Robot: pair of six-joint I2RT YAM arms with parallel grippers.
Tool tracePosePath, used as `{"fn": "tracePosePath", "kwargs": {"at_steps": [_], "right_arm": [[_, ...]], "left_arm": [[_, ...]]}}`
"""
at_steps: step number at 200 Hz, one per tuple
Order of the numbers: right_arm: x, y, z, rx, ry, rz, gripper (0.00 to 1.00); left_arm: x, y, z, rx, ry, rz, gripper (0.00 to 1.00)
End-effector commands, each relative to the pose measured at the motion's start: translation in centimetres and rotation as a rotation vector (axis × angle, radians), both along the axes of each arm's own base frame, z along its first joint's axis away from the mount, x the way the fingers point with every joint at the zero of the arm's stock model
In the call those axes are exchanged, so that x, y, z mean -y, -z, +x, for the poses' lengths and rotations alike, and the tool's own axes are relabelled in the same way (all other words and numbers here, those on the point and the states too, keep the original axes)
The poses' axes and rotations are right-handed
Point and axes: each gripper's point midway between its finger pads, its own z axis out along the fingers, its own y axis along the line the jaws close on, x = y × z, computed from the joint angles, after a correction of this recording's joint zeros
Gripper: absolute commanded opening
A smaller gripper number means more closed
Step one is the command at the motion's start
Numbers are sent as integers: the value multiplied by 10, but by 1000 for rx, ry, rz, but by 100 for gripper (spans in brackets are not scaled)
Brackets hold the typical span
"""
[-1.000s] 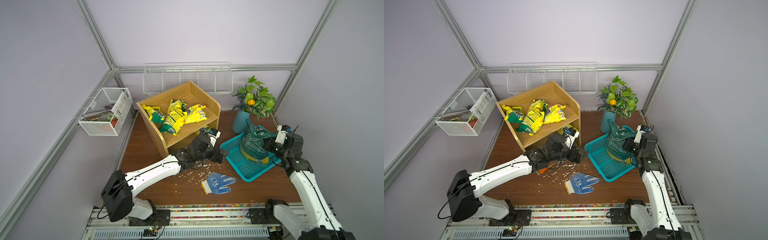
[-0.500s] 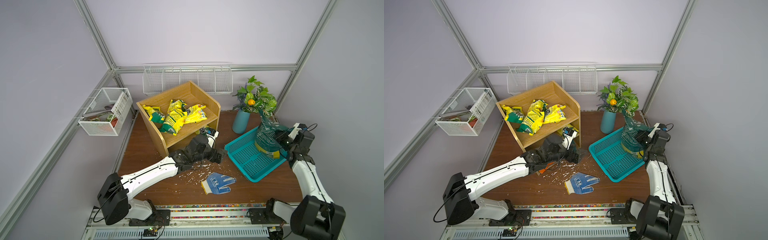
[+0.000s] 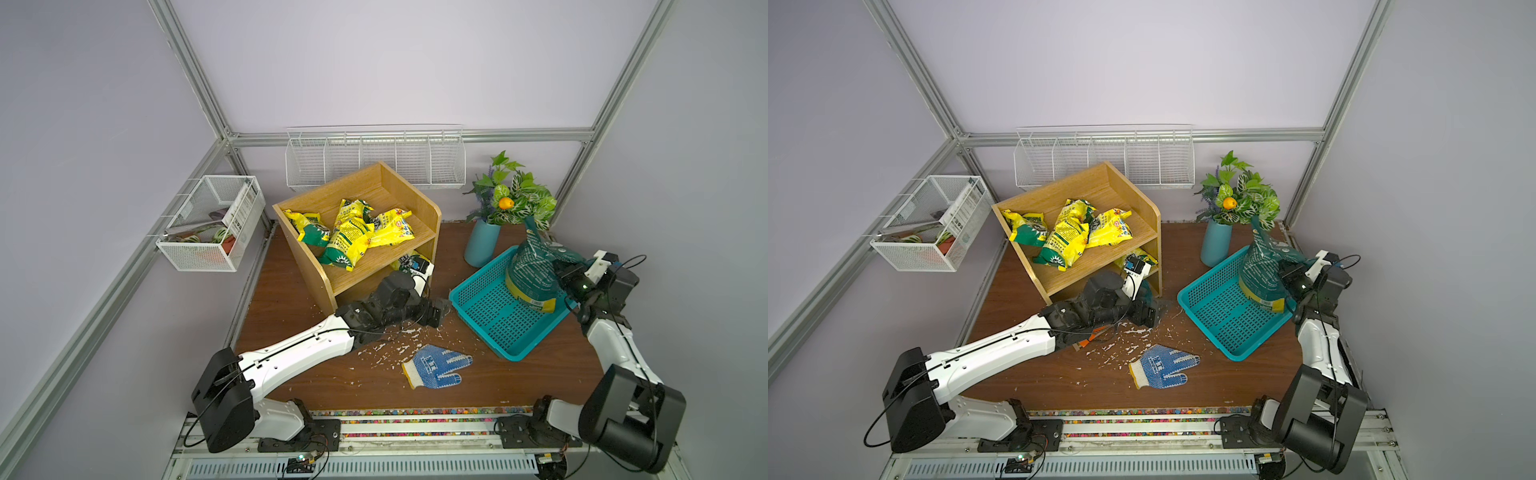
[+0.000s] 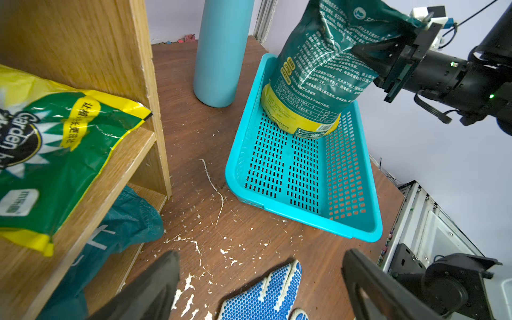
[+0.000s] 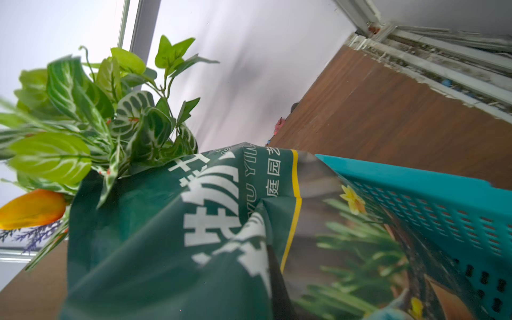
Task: Take down the fertilizer bag from the shelf
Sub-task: Adjust the fertilizer bag in the storage box.
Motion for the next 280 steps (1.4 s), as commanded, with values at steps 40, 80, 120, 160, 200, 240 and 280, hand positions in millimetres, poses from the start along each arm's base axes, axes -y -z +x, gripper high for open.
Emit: {"fn": "tracePosePath", "kwargs": {"at_steps": [40, 80, 120, 160, 200, 240, 280], "right_arm": [[26, -23, -9, 36, 109, -77, 38], [39, -32, 6, 27, 123, -79, 66], [47, -57, 3, 3, 145, -172, 68], [59, -55, -22, -93, 241, -301, 76], [39, -68, -33, -54, 188, -300, 77], [14, -64, -53, -57, 153, -364, 78], [8, -41, -46, -98, 104, -306, 81]], "left_arm": [[0, -8, 2, 24, 3, -2, 96], [4, -9, 2, 11, 11, -1, 96], [5, -10, 2, 12, 11, -11, 96], [6, -6, 0, 1, 21, -16, 96], [5, -4, -2, -1, 27, -12, 96], [8, 0, -3, -14, 32, -31, 96], [48, -17, 1, -20, 141, -82, 96]]}}
